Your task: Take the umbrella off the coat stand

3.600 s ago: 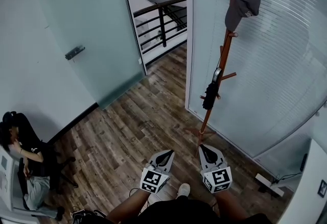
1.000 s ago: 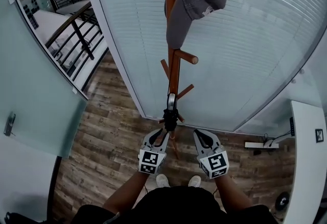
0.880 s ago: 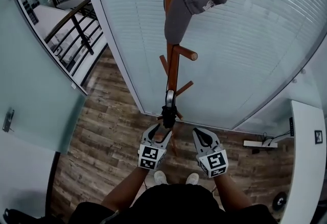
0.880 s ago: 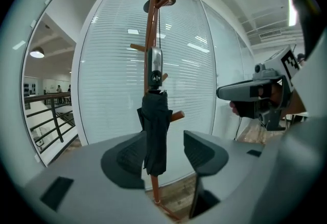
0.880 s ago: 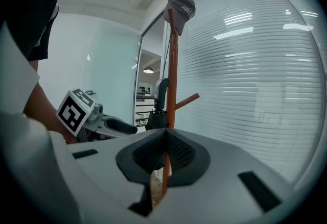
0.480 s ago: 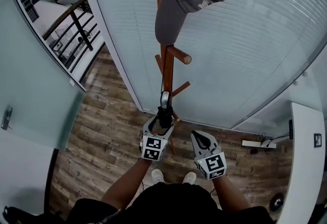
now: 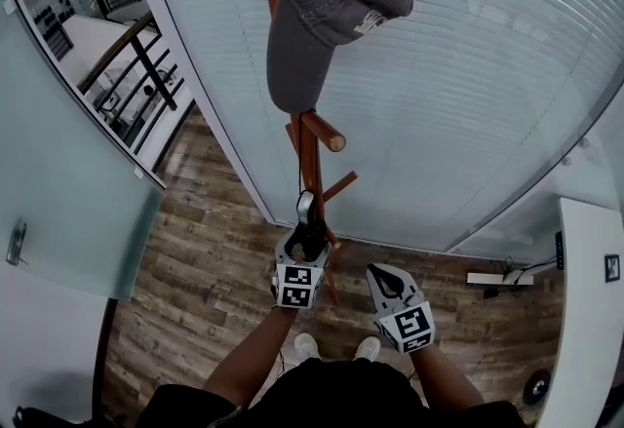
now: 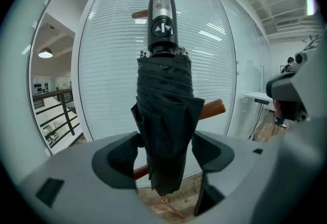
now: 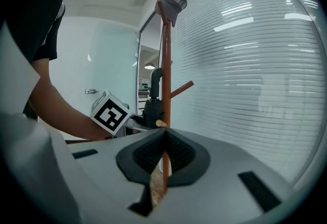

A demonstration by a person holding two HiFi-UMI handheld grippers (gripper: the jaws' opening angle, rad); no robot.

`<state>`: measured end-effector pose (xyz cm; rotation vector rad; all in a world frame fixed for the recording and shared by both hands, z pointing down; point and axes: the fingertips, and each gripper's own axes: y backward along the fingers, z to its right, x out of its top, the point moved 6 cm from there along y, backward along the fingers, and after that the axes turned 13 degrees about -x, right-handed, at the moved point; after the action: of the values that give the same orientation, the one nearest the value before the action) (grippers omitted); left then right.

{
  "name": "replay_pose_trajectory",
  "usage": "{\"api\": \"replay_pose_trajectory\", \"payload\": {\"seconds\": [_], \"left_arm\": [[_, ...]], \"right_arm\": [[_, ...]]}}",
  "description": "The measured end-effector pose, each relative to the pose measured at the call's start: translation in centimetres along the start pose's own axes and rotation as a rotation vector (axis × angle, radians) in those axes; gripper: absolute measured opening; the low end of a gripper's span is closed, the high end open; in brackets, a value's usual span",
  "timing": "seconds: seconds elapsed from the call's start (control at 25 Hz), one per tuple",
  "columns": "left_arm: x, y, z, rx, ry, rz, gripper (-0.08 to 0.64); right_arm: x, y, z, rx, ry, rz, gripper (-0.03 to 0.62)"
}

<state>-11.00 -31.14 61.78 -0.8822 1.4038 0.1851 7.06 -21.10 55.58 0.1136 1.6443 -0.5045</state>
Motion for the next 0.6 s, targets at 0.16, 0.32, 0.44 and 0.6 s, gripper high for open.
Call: {"api": "replay_pose_trajectory", "payload": {"seconds": [0.16,0.32,0.44,0.6], "left_arm": [[-0.61,-0.85,-0.39,0.0,0.039,-0.018,0.342],[-0.89,-0.91,-0.21,0.003,0.031,-0.017,0.31],[-0.8,-0.78,0.07,-0.014,0.033,-0.01,0.276],[-0.53,-0.36,0.08,-0.028,0.024,-0.009,0.262]], "right_arm": [[-0.17,-0.45,0.47,-0.002,-0.005,-0.005,0.006],[-0.47,-0.51,0.67,0.004,-0.018,0.009,0.006],[-0.32,-0.32,0.91,0.0,-0.014,0.002,0.006],[-0.15,-0.56,1.02,-0.004,-0.006,-0.018,0.006]]}}
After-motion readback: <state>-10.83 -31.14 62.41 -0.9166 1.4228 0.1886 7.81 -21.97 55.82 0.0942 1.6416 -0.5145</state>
